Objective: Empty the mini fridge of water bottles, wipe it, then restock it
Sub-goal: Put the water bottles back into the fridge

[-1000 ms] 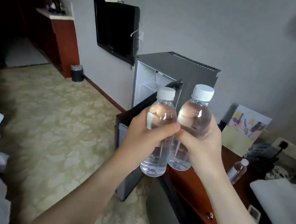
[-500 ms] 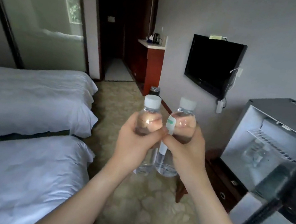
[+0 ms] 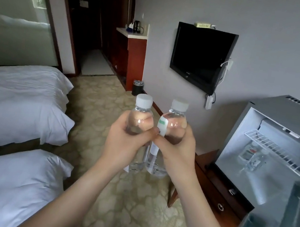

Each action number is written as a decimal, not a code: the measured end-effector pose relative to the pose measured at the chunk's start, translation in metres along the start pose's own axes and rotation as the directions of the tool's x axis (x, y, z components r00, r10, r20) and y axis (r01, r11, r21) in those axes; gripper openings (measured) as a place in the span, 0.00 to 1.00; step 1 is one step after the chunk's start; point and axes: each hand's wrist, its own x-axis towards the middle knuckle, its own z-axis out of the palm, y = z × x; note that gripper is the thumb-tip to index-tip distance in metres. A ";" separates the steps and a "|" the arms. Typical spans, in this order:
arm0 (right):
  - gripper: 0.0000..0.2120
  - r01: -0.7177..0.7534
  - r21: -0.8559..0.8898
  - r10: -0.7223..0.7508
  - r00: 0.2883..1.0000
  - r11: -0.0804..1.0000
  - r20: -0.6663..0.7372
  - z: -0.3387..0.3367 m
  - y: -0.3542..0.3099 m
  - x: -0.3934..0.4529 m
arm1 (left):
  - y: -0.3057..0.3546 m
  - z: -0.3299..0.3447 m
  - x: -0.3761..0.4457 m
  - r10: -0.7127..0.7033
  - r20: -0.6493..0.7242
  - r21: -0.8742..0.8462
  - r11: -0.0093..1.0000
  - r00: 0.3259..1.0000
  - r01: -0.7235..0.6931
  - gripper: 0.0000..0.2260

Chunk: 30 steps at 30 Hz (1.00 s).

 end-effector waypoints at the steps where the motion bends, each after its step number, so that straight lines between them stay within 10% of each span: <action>1: 0.25 -0.003 0.005 0.003 1.000 1.000 -0.016 -0.007 0.005 0.013 | -0.006 0.010 0.012 -0.007 0.011 0.009 1.000 1.000 0.007 0.21; 13: 0.24 -0.035 -0.156 -0.030 0.917 0.987 -0.398 -0.148 0.053 0.098 | -0.084 0.178 0.106 -0.035 0.395 -0.054 0.997 0.918 0.062 0.20; 30: 0.19 -0.273 -0.139 -0.004 0.440 0.952 -0.898 -0.308 0.202 0.134 | -0.291 0.403 0.157 -0.106 0.889 -0.013 0.967 0.446 0.255 0.24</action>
